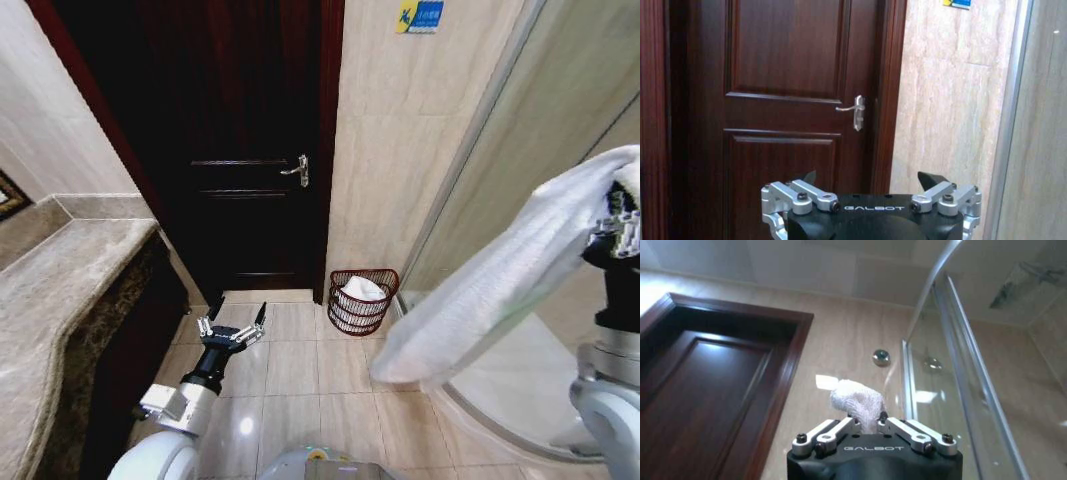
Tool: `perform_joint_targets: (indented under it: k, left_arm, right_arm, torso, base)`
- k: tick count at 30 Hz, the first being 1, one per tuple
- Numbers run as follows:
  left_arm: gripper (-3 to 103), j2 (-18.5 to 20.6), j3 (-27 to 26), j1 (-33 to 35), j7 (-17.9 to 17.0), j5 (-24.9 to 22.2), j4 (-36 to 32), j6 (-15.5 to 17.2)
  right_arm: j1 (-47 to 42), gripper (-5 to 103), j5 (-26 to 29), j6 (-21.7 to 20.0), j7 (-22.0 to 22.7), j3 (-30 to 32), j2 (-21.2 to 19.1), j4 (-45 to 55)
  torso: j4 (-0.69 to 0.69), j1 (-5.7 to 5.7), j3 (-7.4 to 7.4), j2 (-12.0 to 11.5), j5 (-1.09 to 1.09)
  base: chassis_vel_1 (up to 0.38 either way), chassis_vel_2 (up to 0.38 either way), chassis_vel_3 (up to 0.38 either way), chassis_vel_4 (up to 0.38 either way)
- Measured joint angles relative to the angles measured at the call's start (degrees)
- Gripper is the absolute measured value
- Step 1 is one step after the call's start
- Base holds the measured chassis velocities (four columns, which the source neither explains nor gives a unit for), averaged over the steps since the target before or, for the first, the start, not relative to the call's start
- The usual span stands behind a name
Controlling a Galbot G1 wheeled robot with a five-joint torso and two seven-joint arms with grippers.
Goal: Discard the used towel into the hamper.
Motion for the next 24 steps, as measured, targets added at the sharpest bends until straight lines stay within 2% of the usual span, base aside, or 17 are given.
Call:
perform_joint_targets:
  k: [5, 12, 24]
  left_arm:
    - [99, 0.0, 0.0, 0.0, 0.0, 0.0, 0.0, 0.0]
    - [99, 0.0, 0.0, 0.0, 0.0, 0.0, 0.0, 0.0]
    - [99, 0.0, 0.0, 0.0, 0.0, 0.0, 0.0, 0.0]
  right_arm:
    - [2.7, 7, -0.8, -0.4, -0.1, -2.1, -0.3, 0.0]
    - [7.7, 7, -1.0, -3.0, 0.0, -5.5, -1.1, 0.0]
    - [12.2, 7, 2.2, -5.8, -0.3, -5.9, -7.3, -0.8]
  torso:
    - [0.01, 0.0, 0.0, 0.0, -0.01]
    - [0.01, 0.0, 0.0, 0.0, 0.0]
    - [0.01, 0.0, 0.0, 0.0, 0.0]
  base:
    - [0.0, 0.0, 0.0, 0.0]
    - [0.0, 0.0, 0.0, 0.0]
    - [0.0, 0.0, 0.0, 0.0]
